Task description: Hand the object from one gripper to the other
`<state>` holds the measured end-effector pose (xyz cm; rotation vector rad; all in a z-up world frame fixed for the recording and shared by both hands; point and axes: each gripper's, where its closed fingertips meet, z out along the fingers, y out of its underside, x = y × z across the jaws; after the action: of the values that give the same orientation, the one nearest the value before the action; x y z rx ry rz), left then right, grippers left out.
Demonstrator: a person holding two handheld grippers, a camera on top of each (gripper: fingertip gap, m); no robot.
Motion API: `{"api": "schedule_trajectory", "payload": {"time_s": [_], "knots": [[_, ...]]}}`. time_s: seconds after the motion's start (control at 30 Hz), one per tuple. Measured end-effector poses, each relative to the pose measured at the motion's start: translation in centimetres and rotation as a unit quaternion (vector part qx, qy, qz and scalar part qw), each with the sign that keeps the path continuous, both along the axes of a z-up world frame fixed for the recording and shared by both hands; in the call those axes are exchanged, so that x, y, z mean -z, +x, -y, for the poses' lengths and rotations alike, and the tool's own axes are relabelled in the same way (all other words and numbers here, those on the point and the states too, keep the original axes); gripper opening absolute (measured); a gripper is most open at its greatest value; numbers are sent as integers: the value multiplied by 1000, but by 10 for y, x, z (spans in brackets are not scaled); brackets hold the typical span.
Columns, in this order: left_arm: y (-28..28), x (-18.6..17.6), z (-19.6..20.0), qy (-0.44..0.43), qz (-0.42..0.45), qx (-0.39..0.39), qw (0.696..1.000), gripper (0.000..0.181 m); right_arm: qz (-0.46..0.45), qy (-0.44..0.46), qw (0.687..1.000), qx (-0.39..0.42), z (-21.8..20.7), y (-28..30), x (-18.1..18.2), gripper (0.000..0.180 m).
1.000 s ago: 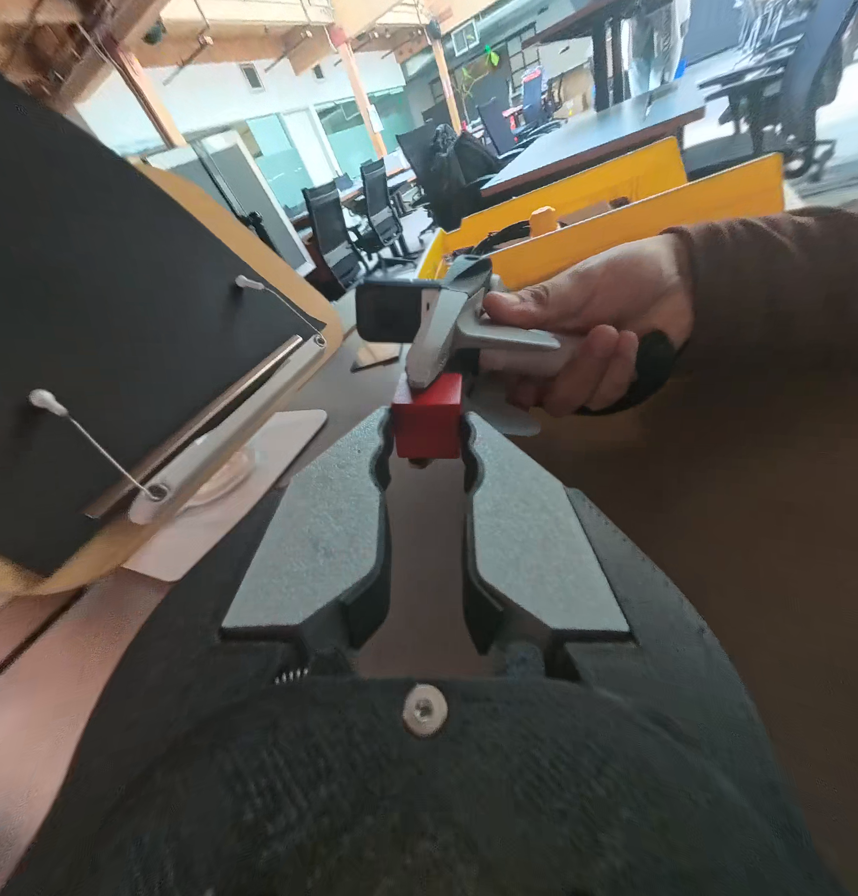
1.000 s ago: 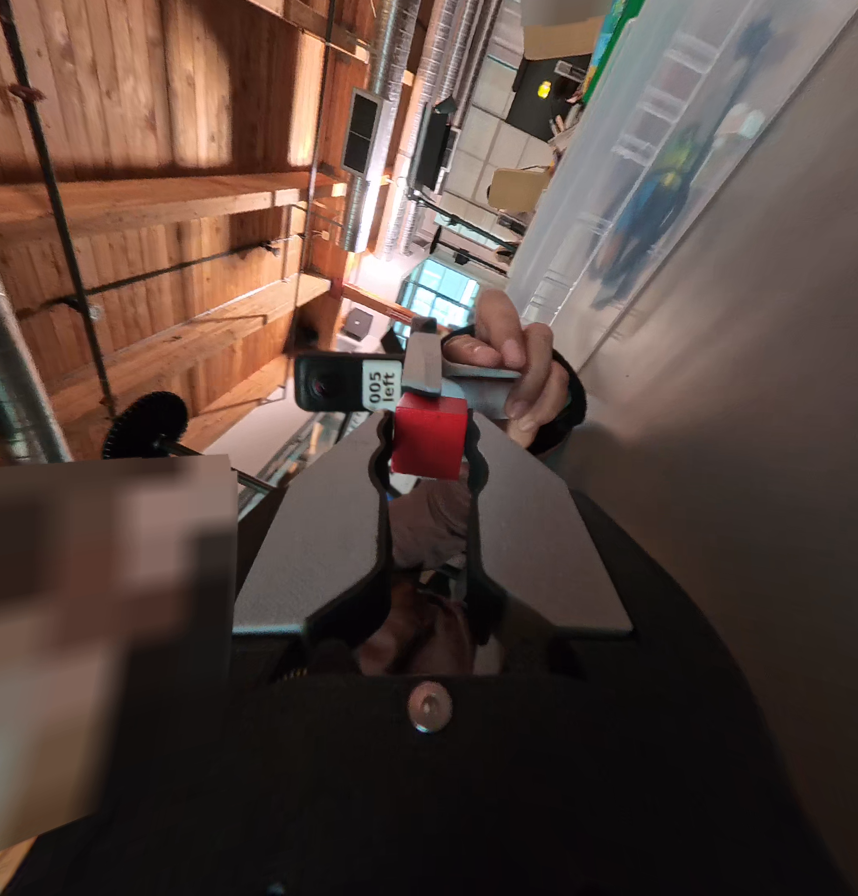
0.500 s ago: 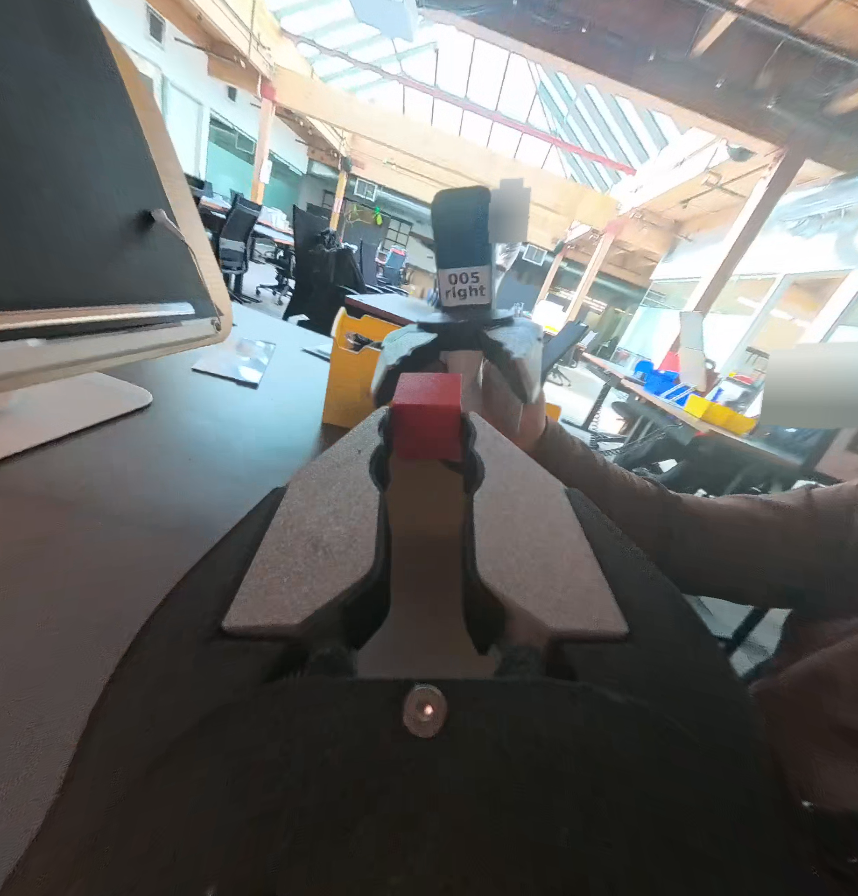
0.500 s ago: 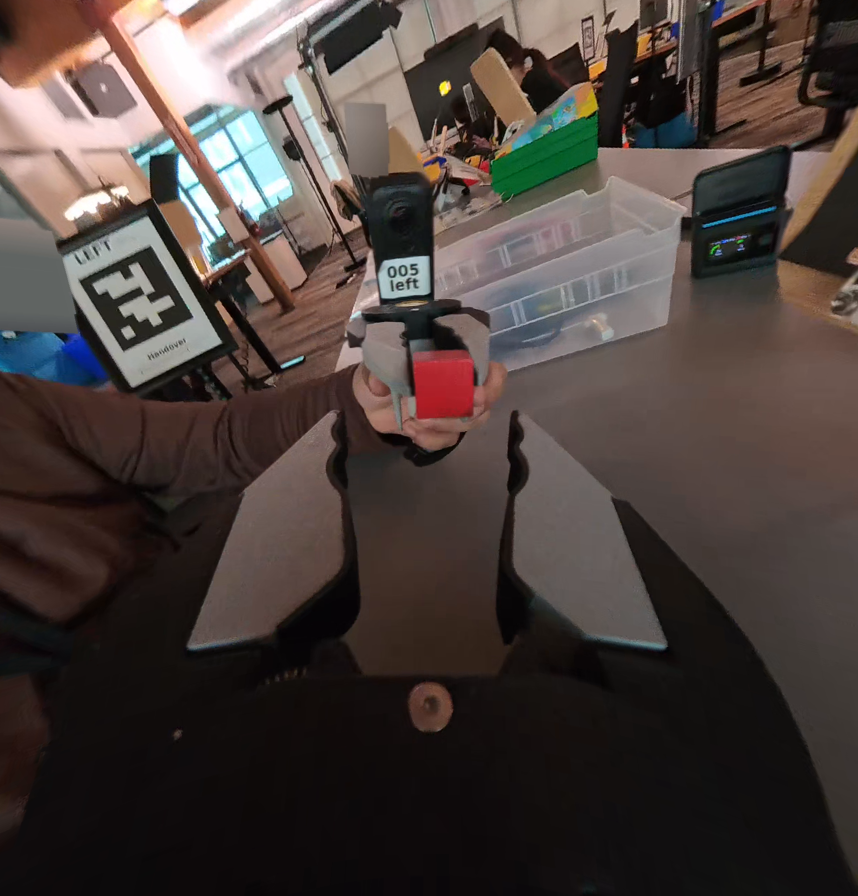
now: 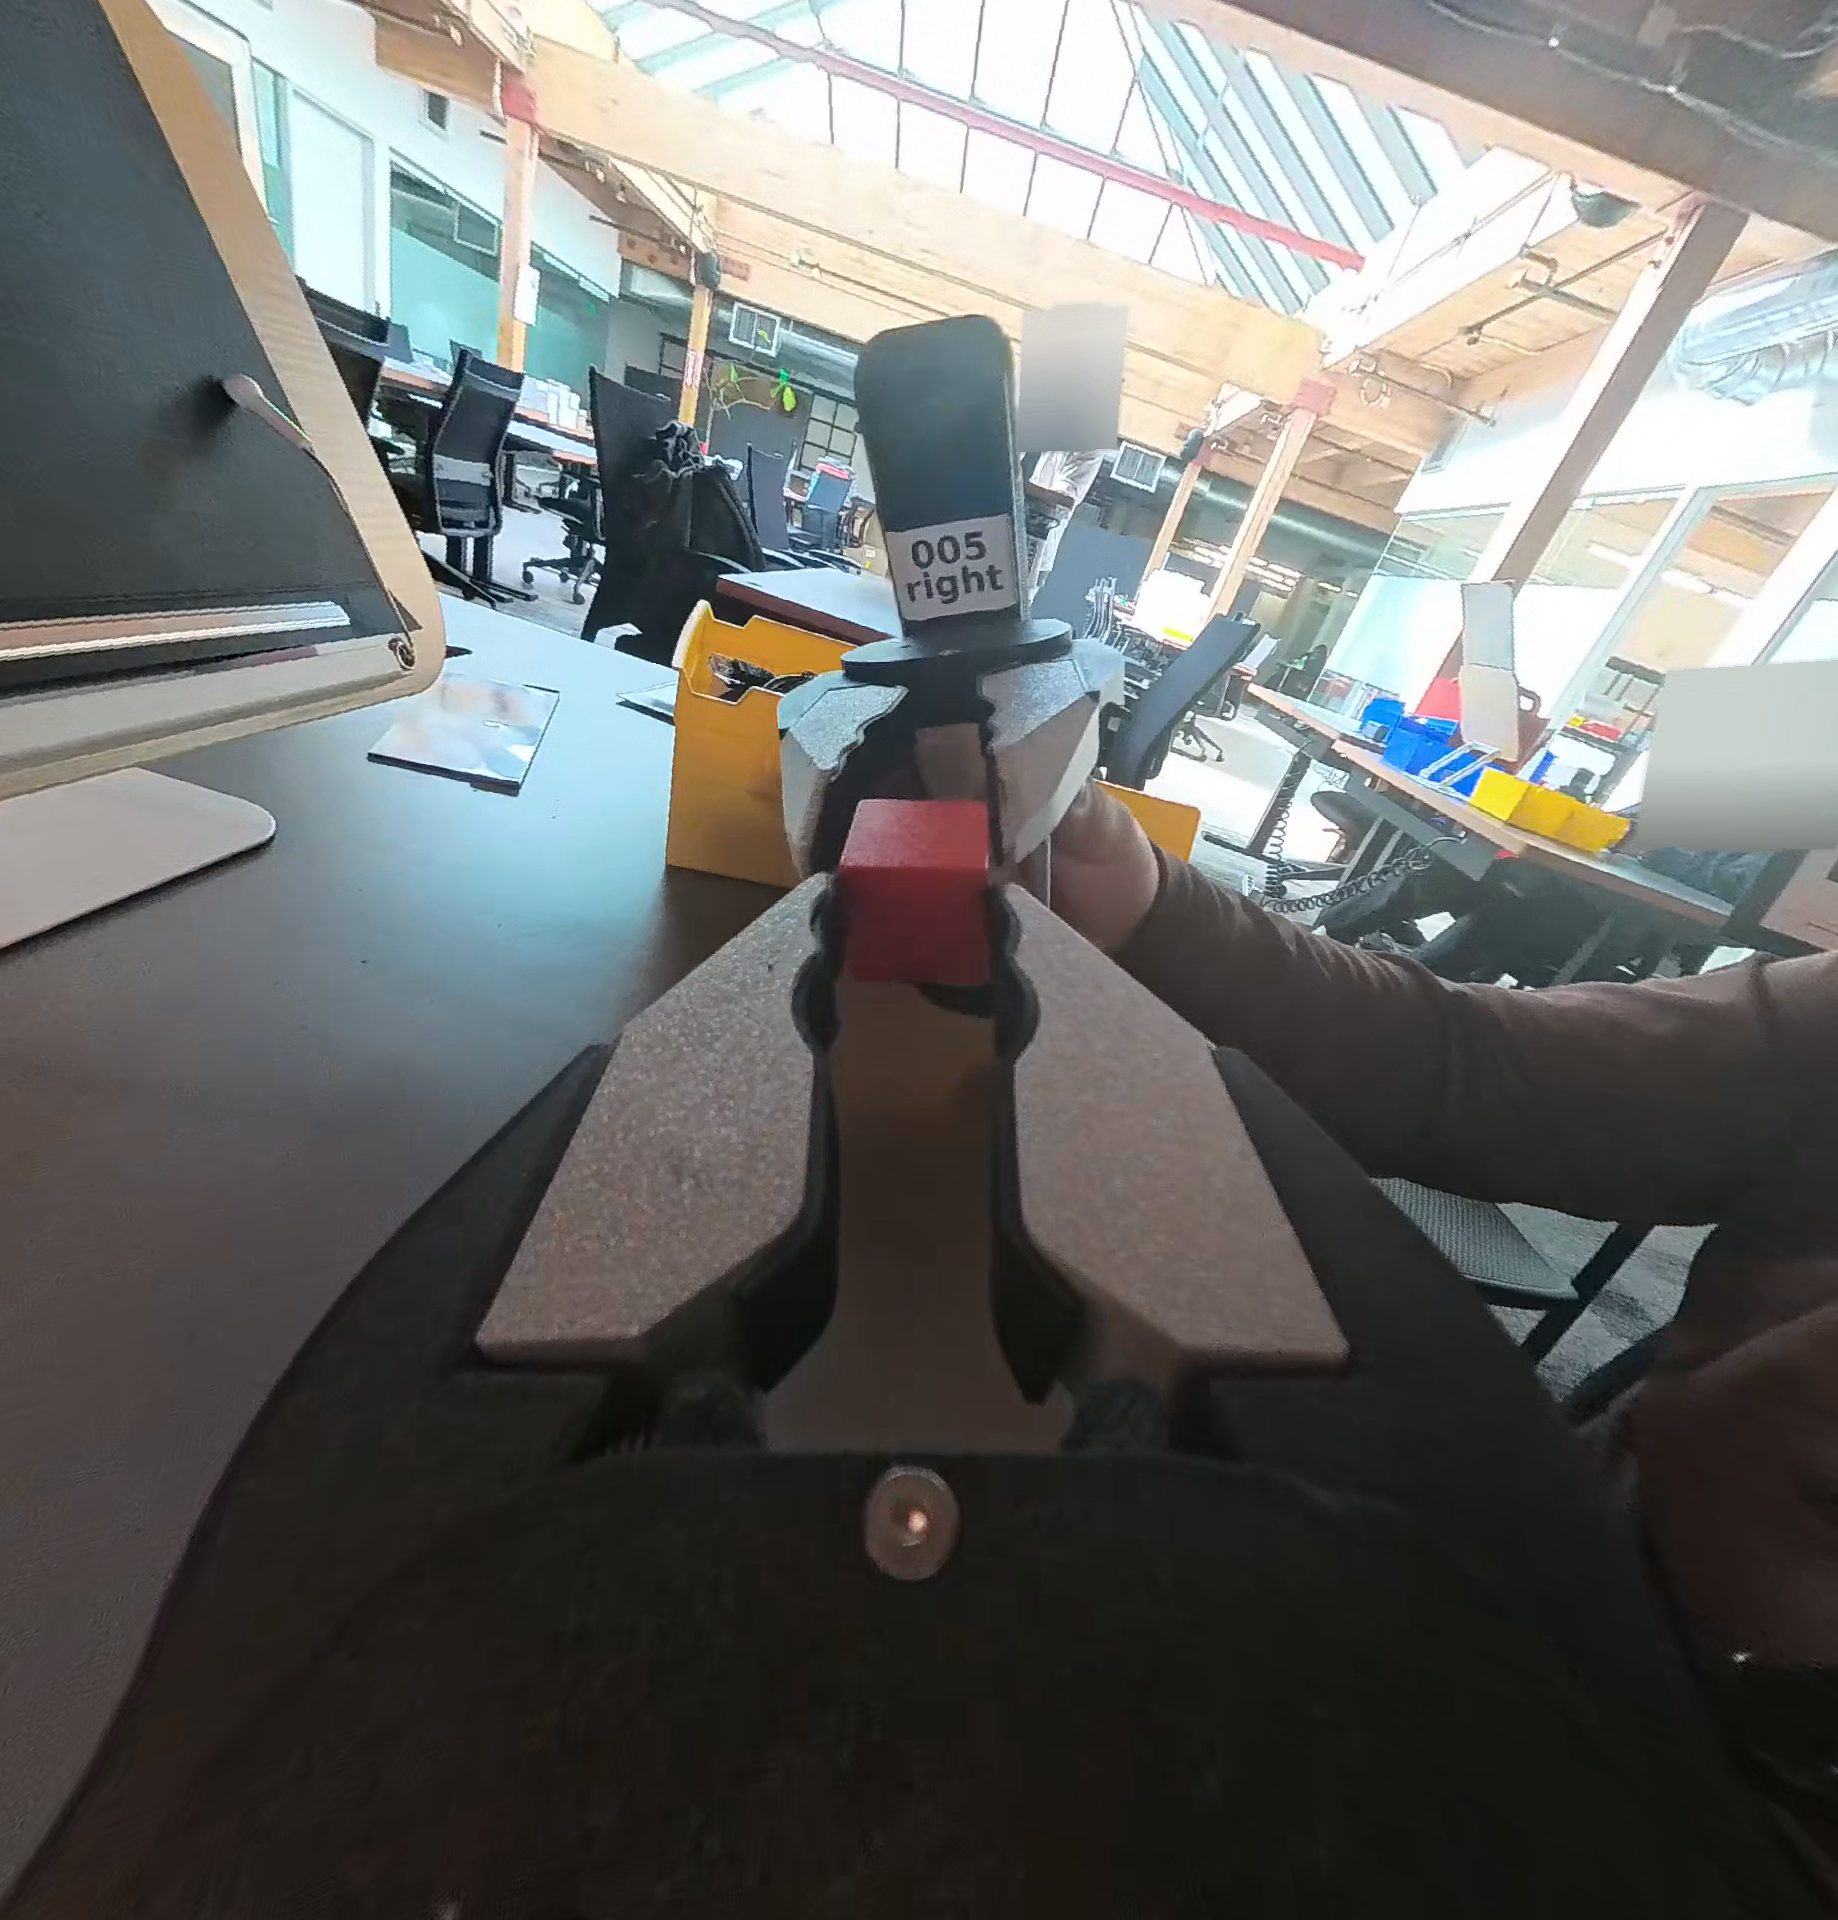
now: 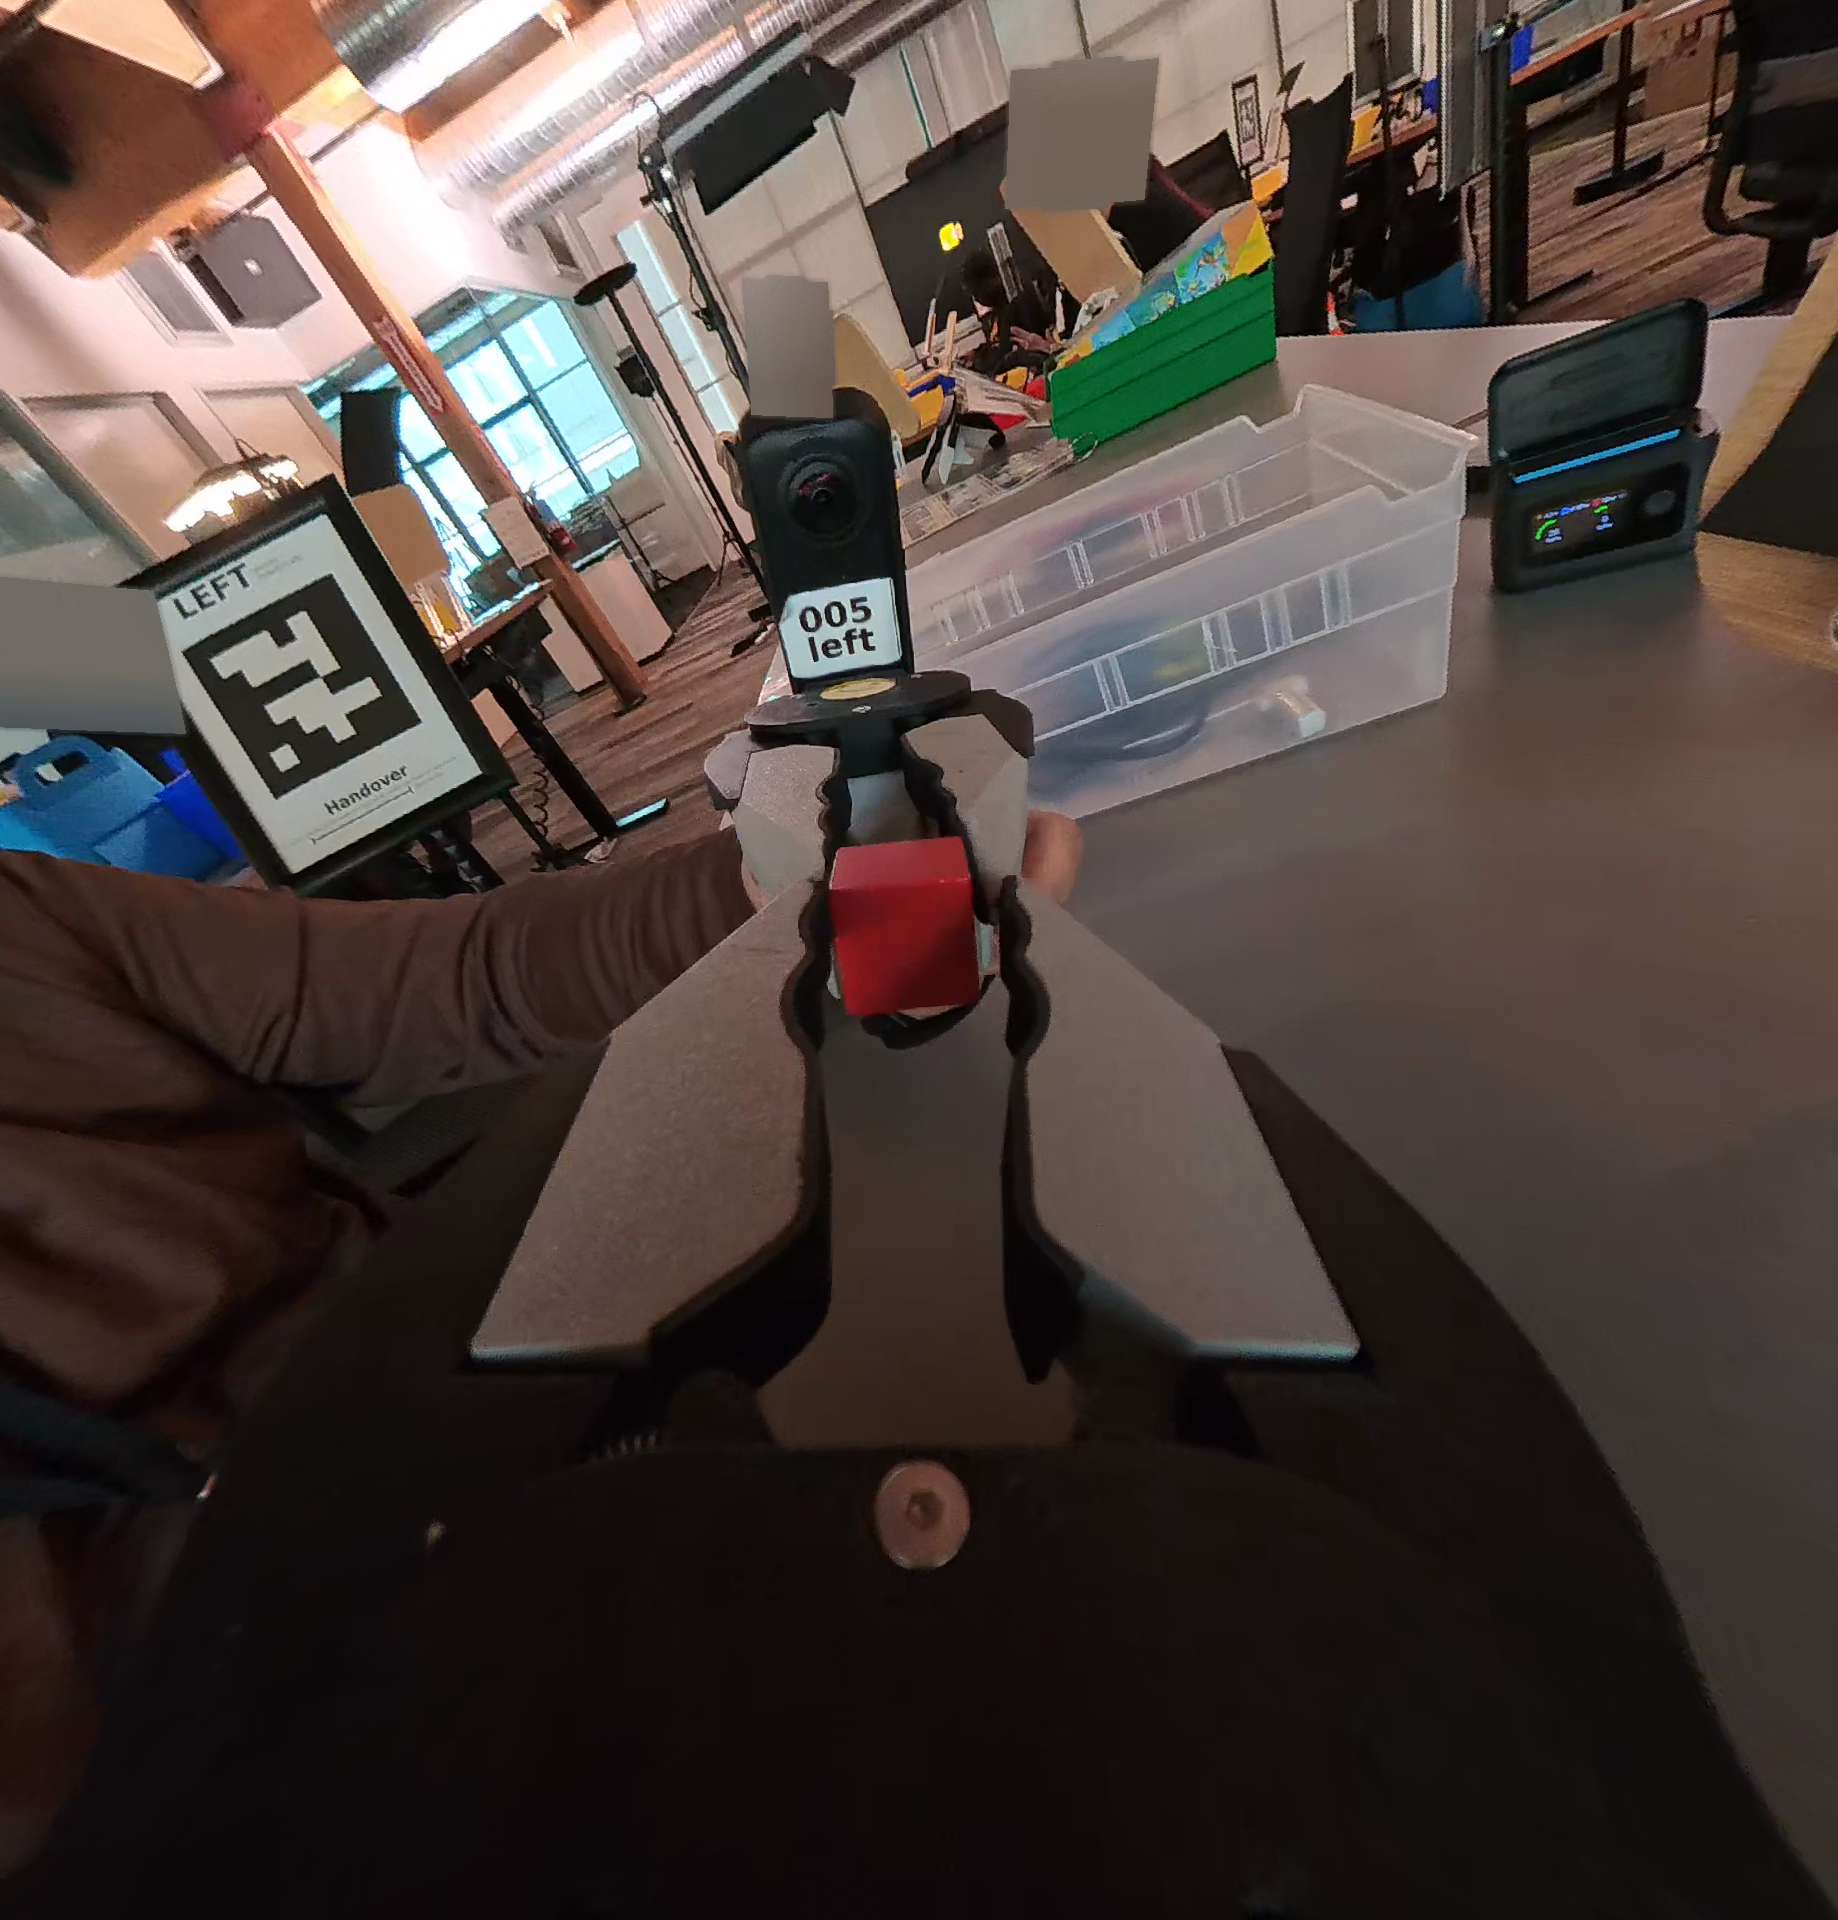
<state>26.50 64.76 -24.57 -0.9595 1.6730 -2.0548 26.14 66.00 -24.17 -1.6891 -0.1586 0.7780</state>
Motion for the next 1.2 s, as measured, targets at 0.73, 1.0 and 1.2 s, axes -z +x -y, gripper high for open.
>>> {"api": "schedule_trajectory", "payload": {"time_s": [0.73,1.0,1.2], "knots": [[14,25,-22,94,-7,-65,993,0,110,108,953,259,61,66,-87,24],[20,60,-14,206,-57,-76,974,0,218,-206,811,503,182,216,-47,24],[20,60,-13,209,-59,-86,972,5,166,-383,778,471,185,263,40,25]]}}
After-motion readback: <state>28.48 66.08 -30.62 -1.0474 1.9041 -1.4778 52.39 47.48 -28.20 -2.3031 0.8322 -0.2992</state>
